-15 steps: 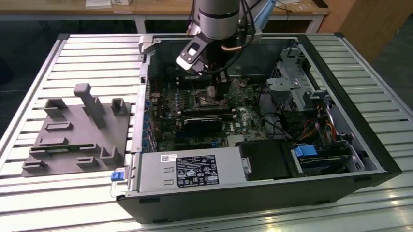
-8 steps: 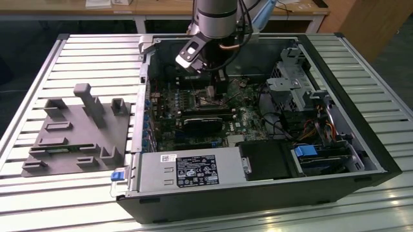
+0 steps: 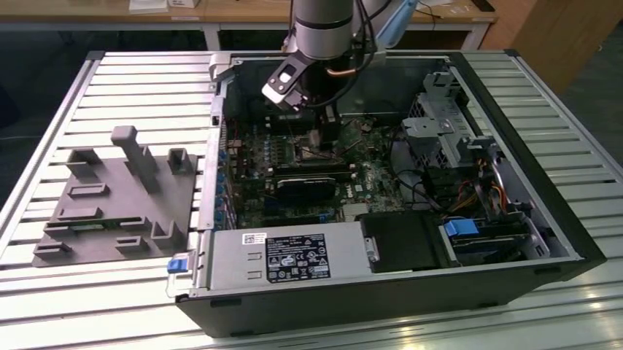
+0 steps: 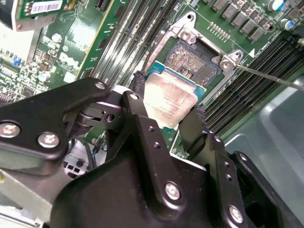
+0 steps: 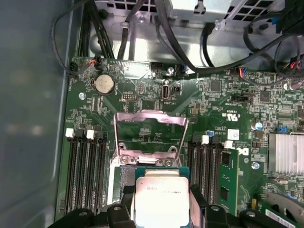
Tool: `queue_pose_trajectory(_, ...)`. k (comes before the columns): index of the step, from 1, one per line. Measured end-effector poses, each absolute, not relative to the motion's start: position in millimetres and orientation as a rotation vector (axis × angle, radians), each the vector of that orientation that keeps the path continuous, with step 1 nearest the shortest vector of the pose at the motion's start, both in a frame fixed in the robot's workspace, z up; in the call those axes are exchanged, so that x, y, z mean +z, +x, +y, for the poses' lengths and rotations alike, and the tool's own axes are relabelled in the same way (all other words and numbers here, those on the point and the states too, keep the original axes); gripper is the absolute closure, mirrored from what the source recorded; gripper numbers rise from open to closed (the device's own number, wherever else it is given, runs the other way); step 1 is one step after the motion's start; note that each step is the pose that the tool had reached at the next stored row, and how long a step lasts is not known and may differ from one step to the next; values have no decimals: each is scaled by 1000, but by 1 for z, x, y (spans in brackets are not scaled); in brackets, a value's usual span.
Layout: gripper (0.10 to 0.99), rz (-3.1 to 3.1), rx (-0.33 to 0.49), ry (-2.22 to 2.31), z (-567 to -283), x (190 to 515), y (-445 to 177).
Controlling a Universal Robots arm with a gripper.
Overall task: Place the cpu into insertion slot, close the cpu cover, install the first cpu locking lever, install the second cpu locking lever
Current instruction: 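Place the cpu into insertion slot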
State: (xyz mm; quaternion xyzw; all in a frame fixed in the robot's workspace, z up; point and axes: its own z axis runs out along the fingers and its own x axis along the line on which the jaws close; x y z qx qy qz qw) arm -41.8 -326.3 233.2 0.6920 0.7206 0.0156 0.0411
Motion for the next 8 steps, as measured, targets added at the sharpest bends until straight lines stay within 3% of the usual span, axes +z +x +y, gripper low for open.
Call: queue_pose_trajectory(8, 549, 2170, 46, 2155, -324, 226, -44)
